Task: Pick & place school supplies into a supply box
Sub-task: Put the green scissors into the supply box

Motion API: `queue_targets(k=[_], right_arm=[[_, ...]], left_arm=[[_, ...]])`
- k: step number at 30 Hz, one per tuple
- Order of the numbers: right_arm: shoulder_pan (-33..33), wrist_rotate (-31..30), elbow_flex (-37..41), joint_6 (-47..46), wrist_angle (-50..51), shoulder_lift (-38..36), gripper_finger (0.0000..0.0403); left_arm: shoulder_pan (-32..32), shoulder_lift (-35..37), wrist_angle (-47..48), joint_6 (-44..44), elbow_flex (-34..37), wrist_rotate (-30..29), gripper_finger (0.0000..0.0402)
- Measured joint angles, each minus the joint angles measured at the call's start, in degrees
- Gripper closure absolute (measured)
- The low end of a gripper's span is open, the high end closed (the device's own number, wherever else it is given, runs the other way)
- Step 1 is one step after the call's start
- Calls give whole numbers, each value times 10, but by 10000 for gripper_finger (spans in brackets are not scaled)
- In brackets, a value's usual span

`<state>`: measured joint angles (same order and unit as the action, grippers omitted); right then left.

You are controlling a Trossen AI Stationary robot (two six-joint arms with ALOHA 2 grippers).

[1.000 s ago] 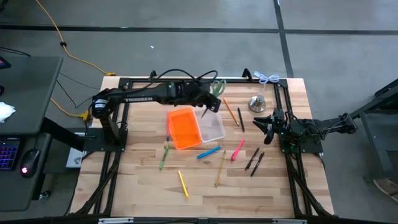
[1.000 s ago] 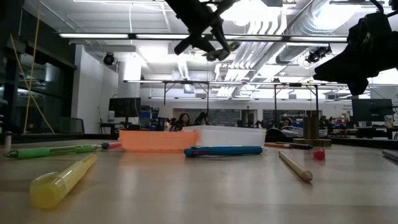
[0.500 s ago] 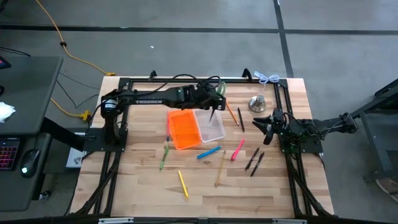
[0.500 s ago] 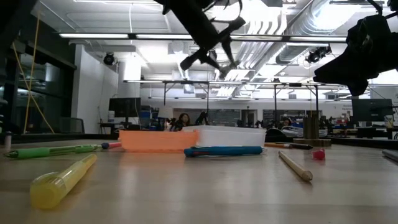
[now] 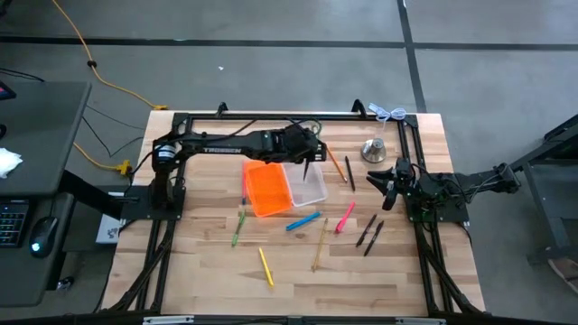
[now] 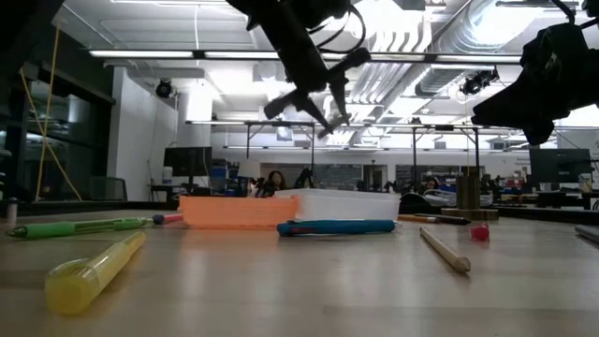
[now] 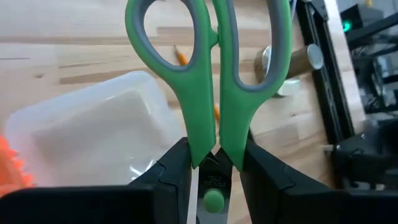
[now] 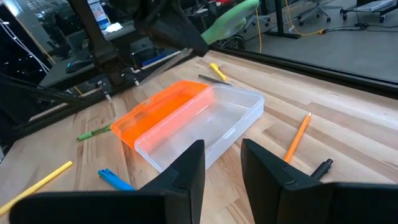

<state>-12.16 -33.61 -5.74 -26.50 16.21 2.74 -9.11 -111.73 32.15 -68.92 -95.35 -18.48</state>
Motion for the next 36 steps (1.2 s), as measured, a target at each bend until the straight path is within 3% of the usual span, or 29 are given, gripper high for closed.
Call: queue_targets(k=[15, 36], right_arm=[[0, 1, 0, 0, 0, 9, 320], [0, 2, 0, 60, 0, 9, 320]], left_arm=[[14, -56, 35, -81, 2, 39, 259], [14, -65, 78, -117, 1, 33, 259]])
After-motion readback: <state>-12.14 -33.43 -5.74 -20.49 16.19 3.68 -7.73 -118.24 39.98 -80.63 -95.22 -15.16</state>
